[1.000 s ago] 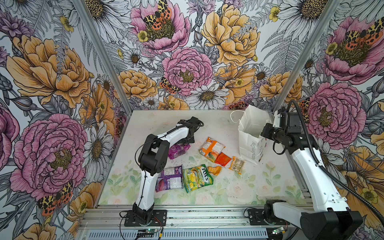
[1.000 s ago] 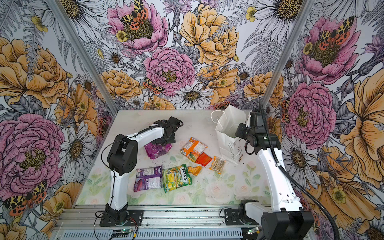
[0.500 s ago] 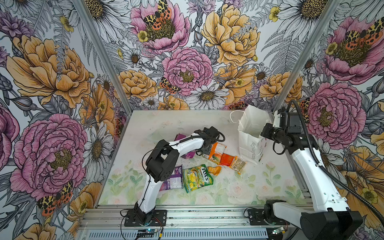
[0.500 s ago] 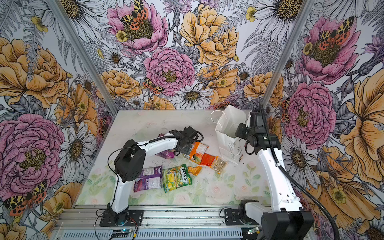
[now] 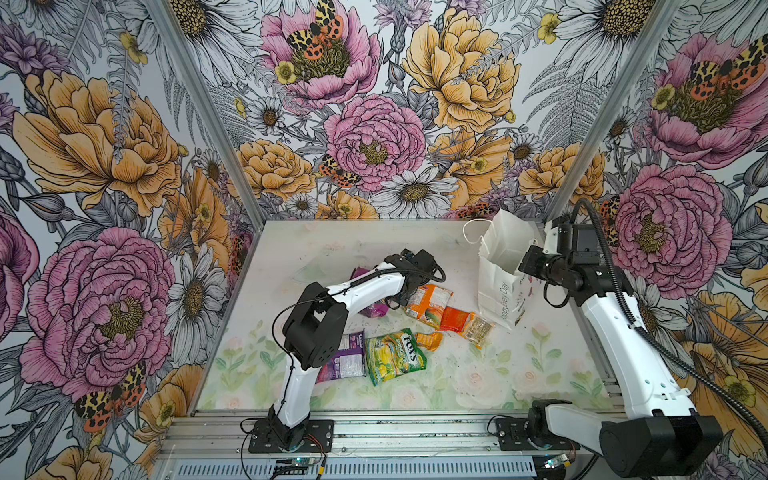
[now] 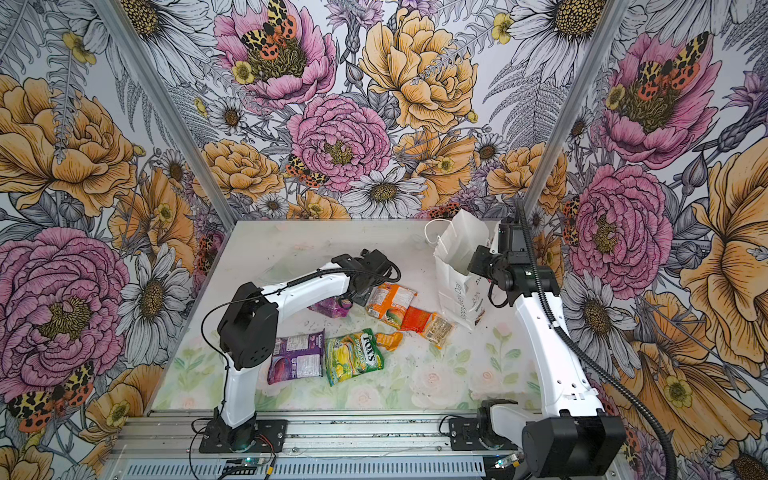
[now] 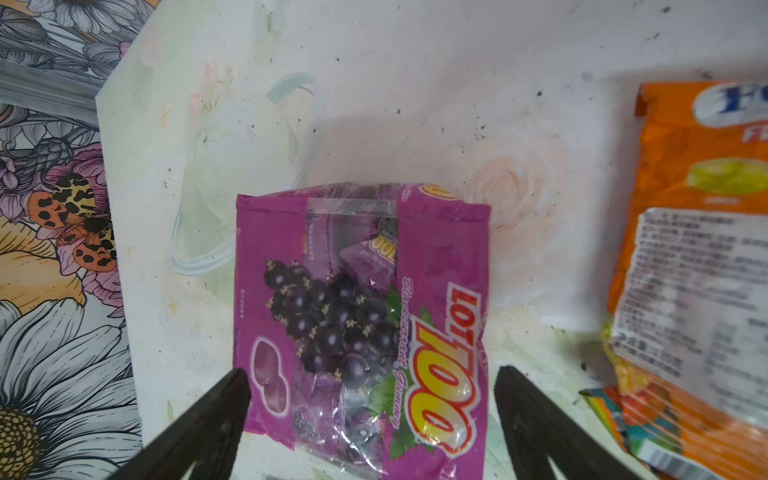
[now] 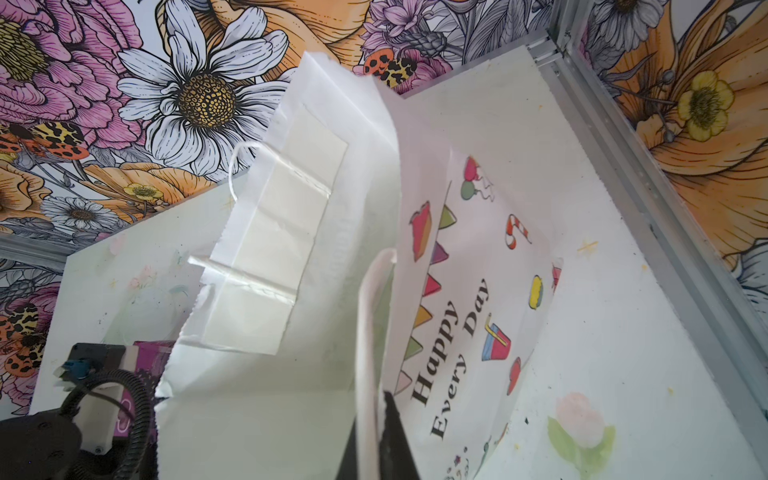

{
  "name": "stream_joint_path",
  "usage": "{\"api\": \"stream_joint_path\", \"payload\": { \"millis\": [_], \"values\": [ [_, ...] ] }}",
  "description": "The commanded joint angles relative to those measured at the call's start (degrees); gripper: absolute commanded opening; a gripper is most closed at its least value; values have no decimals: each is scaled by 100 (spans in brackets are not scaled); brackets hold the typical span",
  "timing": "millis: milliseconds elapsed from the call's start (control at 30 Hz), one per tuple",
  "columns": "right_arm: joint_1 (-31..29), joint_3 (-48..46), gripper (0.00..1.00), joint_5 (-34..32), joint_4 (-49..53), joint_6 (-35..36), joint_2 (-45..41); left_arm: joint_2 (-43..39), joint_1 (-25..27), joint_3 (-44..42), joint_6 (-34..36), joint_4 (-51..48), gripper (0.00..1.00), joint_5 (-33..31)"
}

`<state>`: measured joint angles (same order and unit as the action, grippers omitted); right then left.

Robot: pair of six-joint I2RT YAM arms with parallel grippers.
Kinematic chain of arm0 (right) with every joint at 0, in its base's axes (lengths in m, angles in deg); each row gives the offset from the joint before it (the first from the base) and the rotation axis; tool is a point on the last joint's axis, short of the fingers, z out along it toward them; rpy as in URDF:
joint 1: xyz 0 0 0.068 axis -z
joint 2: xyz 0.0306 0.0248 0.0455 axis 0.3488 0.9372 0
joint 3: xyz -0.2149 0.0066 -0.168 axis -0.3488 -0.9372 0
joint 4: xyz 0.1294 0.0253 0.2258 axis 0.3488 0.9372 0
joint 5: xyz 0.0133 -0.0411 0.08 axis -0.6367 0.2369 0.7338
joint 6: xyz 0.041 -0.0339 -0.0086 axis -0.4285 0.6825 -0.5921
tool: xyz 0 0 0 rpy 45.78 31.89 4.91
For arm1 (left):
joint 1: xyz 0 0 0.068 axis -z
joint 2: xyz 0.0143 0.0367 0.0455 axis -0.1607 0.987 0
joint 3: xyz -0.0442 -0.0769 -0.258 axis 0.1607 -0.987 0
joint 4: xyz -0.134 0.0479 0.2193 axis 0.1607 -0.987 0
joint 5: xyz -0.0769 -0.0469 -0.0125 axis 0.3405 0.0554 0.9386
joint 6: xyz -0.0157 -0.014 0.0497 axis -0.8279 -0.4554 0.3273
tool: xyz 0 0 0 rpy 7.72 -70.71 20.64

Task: Place the snacks into the paper bag
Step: 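Lower the left gripper and grasp the purple grape candy bag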

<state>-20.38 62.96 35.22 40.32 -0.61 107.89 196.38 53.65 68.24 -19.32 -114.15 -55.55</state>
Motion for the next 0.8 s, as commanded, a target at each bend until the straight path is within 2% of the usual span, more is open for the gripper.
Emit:
{"api": "stream_joint_path", "payload": {
  "millis": [0, 167, 367, 567, 767],
  "values": [
    [7, 76, 0, 81, -118, -65, 43, 374, -3, 289, 150, -293, 94, -193],
    [14, 51, 0, 57, -114, -61, 13, 787, -109, 622, 93, -414, 90, -201],
    [14, 17, 0, 55, -114, -62, -34, 1220, -219, 927, 1, -659, 70, -506],
    [14, 15, 0, 55, -114, -65, -36, 1244, -279, 831, -126, -646, 43, -412],
    [17, 25, 0, 79, -114, -70, -35, 1124, -222, 731, -185, -611, 23, -404]
  ]
}}
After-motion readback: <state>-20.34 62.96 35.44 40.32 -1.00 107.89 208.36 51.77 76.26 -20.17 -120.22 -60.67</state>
